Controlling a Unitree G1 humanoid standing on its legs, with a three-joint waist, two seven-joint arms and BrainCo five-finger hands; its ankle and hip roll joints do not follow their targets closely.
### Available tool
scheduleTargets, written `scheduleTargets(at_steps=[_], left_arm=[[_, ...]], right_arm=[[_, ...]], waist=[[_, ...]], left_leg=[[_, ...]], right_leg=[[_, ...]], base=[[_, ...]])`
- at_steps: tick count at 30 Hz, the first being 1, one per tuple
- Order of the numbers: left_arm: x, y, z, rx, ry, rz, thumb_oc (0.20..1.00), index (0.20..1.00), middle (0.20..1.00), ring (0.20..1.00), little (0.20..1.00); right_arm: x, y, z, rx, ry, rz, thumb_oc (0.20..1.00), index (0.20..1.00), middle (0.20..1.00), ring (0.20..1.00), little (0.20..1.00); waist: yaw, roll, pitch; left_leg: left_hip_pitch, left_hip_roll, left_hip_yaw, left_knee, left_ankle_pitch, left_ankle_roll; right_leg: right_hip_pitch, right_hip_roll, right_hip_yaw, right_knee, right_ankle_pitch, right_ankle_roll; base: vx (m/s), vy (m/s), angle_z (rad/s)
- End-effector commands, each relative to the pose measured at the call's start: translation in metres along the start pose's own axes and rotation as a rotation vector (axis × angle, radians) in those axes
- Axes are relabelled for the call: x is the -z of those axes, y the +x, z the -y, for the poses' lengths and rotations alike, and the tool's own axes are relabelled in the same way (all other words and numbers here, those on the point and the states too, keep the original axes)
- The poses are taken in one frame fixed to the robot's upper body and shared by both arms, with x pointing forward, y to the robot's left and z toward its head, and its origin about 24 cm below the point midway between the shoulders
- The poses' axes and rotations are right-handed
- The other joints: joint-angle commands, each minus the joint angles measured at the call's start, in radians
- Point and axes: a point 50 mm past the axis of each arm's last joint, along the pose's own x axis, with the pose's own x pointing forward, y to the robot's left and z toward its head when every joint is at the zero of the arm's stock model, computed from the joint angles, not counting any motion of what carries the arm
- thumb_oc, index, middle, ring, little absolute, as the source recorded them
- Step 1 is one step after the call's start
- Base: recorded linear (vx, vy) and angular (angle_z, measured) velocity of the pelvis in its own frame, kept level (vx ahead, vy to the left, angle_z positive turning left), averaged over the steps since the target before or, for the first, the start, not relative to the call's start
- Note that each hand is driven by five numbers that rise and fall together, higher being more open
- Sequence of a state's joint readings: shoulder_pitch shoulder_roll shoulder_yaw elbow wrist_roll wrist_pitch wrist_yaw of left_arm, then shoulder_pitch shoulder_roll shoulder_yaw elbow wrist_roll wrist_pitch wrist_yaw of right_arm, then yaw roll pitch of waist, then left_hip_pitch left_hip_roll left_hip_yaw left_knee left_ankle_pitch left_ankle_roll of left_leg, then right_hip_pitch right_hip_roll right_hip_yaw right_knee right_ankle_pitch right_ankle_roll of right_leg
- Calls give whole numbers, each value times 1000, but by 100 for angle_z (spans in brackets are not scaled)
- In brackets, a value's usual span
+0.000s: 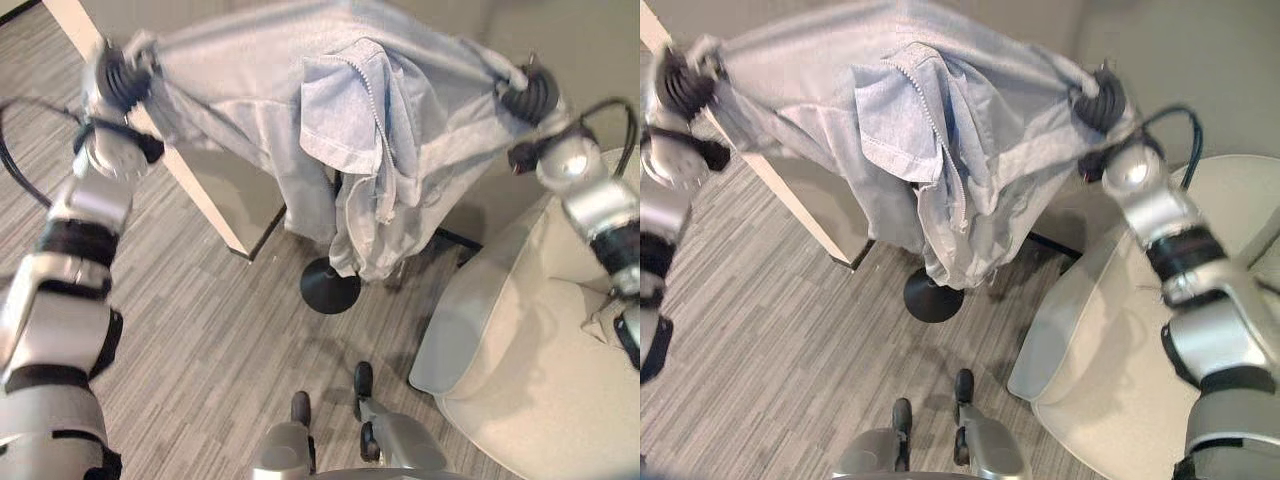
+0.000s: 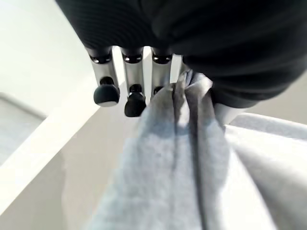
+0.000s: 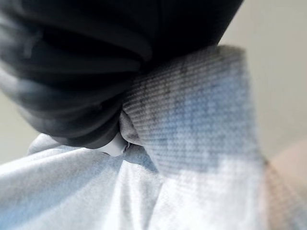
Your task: Hang the clothes on the sofa on the clothes rack.
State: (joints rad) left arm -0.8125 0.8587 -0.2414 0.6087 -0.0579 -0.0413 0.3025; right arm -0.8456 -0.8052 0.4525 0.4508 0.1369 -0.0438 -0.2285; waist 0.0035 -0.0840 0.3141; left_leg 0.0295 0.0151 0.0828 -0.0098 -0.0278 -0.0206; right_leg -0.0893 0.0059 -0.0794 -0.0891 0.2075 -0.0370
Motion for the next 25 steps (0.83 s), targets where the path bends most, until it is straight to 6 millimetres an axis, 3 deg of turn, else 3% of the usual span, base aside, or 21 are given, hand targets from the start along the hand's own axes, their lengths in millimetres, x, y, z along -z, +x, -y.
scheduleTargets(at_steps=[1, 3, 4, 6, 9, 10, 11, 12, 16, 17, 18, 20, 22, 24, 25], left_arm=[[-12, 5, -12, -39, -48, 44, 1000, 1000, 1000, 1000, 1000], [-1, -16, 8, 16, -162, 22, 1000, 1000, 1000, 1000, 1000], [0, -17, 9, 19, -161, 19, 1000, 1000, 1000, 1000, 1000], [21, -54, 25, 56, -287, -36, 1000, 1000, 1000, 1000, 1000], [44, -86, 26, 58, -359, -117, 1000, 1000, 1000, 1000, 1000], [62, -108, 27, 53, -401, -196, 1000, 1000, 1000, 1000, 1000], [62, -109, 28, 53, -401, -196, 1000, 1000, 1000, 1000, 1000], [78, -135, 30, 61, -458, -272, 1000, 1000, 1000, 1000, 1000], [113, -198, 43, 66, -596, -498, 1000, 1000, 1000, 1000, 1000], [113, -198, 44, 67, -596, -499, 1000, 1000, 1000, 1000, 1000], [136, -236, 56, 55, -651, -665, 1000, 1000, 1000, 1000, 1000], [152, -274, 69, -18, -758, -829, 1000, 1000, 1000, 1000, 1000], [165, -311, 77, -13, -738, -967, 1000, 1000, 1000, 1000, 1000], [172, -342, 89, 30, -725, -1089, 1000, 1000, 1000, 1000, 1000], [175, -348, 89, 38, -715, -1114, 1000, 1000, 1000, 1000, 1000]], right_arm=[[-7, 5, 28, 69, 15, 46, 1000, 1000, 1000, 1000, 1000], [8, -16, 14, 45, 76, 24, 1000, 1000, 1000, 1000, 1000], [8, -17, 14, 42, 75, 21, 1000, 1000, 1000, 1000, 1000], [31, -51, 2, 42, 150, -27, 1000, 1000, 1000, 1000, 1000], [50, -76, 8, 81, 127, -86, 1000, 1000, 1000, 1000, 1000], [64, -94, 12, 108, 119, -141, 1000, 1000, 1000, 1000, 1000], [64, -94, 12, 108, 119, -141, 1000, 1000, 1000, 1000, 1000], [79, -114, 16, 161, 142, -210, 1000, 1000, 1000, 1000, 1000], [116, -165, 17, 208, 152, -406, 1000, 1000, 1000, 1000, 1000], [116, -166, 17, 207, 151, -408, 1000, 1000, 1000, 1000, 1000], [142, -206, 20, 264, 156, -573, 1000, 1000, 1000, 1000, 1000], [167, -251, 21, 282, 137, -762, 1000, 1000, 1000, 1000, 1000], [186, -301, 18, 291, 130, -956, 1000, 1000, 1000, 1000, 1000], [196, -338, 6, 281, 150, -1105, 1000, 1000, 1000, 1000, 1000], [198, -346, 4, 275, 160, -1136, 1000, 1000, 1000, 1000, 1000]], waist=[[9, 48, -2], [4, 54, -17], [5, 56, -20], [0, 65, -58], [-6, 74, -92], [-11, 78, -117], [-11, 78, -118], [-17, 86, -142], [-28, 97, -196], [-27, 98, -198], [-34, 102, -223], [-39, 107, -247], [-43, 109, -266], [-49, 110, -277], [-49, 109, -279]], left_leg=[[20, 34, 3, -77, 19, -24], [19, 33, 4, -77, 19, -22], [25, 35, 4, -77, 10, -23], [29, 33, 8, -77, 10, -18], [35, 34, 11, -77, 15, -16], [39, 34, 13, -77, 20, -16], [38, 34, 13, -77, 20, -16], [40, 34, 15, -77, 28, -15], [44, 38, 24, -77, 43, -19], [43, 38, 24, -77, 43, -19], [43, 40, 26, -77, 54, -22], [46, 44, 31, -77, 59, -25], [49, 49, 37, -77, 63, -29], [50, 54, 43, -77, 71, -35], [51, 55, 44, -77, 71, -37]], right_leg=[[94, -62, -4, 2, -101, 86], [92, -63, -4, 2, -98, 87], [97, -61, -4, 2, -106, 88], [98, -61, -5, 2, -101, 90], [100, -60, -6, 2, -97, 92], [102, -59, -5, 2, -91, 94], [102, -59, -5, 2, -91, 94], [105, -59, -9, 2, -84, 96], [103, -61, -13, 2, -70, 102], [103, -61, -13, 2, -71, 102], [103, -63, -18, 2, -63, 105], [104, -66, -24, 2, -60, 107], [105, -70, -30, 2, -54, 110], [105, -76, -37, 2, -48, 114], [105, -77, -38, 2, -45, 114]], base=[[22, 11, -6], [35, 13, -8], [59, 17, -3], [83, 12, 3], [61, 8, 2], [42, 10, 0], [32, 17, 1], [0, 0, 0], [0, 0, 0], [0, 0, 0], [-22, 30, 0], [-32, 29, 7], [-28, 20, 0], [-36, 19, -5], [-43, 10, -3]])
